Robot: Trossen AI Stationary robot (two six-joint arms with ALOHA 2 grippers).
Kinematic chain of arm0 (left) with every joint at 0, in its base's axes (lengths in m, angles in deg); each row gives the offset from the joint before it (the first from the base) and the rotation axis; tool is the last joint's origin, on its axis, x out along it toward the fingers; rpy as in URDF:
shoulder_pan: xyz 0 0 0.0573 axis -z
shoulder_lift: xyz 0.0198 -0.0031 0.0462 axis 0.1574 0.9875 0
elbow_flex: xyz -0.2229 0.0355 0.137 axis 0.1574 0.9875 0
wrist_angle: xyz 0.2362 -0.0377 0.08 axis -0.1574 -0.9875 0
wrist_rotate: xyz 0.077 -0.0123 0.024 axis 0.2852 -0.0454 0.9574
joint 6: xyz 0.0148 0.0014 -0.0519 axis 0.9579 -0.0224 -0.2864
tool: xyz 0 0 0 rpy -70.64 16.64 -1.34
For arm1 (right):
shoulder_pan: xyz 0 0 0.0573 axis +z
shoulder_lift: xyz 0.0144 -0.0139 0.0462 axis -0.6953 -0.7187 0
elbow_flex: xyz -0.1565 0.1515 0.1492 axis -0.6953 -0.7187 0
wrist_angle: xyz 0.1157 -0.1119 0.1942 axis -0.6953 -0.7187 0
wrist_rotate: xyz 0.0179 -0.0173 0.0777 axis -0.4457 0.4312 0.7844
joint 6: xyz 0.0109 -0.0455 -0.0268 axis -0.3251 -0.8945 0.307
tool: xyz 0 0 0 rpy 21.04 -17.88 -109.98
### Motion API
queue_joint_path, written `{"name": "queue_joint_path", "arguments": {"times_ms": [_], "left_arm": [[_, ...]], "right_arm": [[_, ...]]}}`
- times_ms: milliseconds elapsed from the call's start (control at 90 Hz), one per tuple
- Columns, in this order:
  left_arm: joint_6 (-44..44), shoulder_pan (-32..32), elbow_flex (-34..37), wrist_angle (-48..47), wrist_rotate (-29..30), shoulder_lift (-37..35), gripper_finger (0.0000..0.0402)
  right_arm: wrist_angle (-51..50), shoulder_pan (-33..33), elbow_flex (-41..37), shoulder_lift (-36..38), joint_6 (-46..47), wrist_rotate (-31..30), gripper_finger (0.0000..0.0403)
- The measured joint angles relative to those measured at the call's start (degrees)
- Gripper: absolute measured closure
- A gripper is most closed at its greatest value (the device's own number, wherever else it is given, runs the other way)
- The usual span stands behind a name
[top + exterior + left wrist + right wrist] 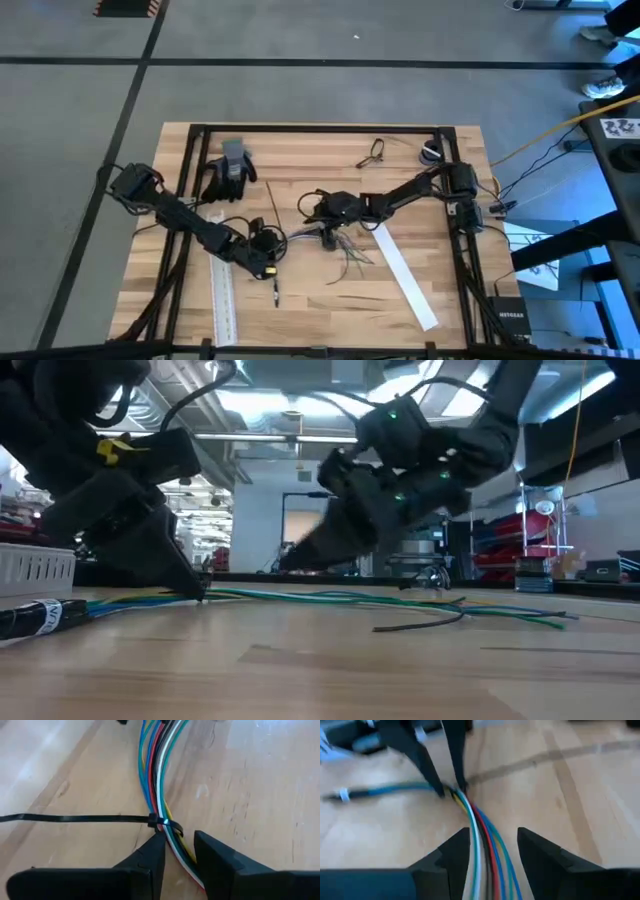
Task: Ziptie cables
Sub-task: Put the black zip tie on the cable wires
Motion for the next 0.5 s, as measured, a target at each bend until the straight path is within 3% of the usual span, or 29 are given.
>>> {"name": "queue_joint_path", "arguments": {"times_ms": [200,344,500], "left_arm": [[0.13,0.0,0.0,-0.16,0.45,0.0,0.0313],[-0.04,0.0,0.0,-0.18,0.5,0.0,0.0313],[0.46,0.0,0.0,-0.12,0.62,0.0,0.0313]], "right_arm": [[-7.15,-0.58,10.4,-6.13,-0.19,3.37,0.0251],[-8.35,-1.33,14.59,-8.21,-0.14,9.96,0.0251],[-11.03,-1.7,17.35,-8.79,2.59,10.01,0.0251]]}}
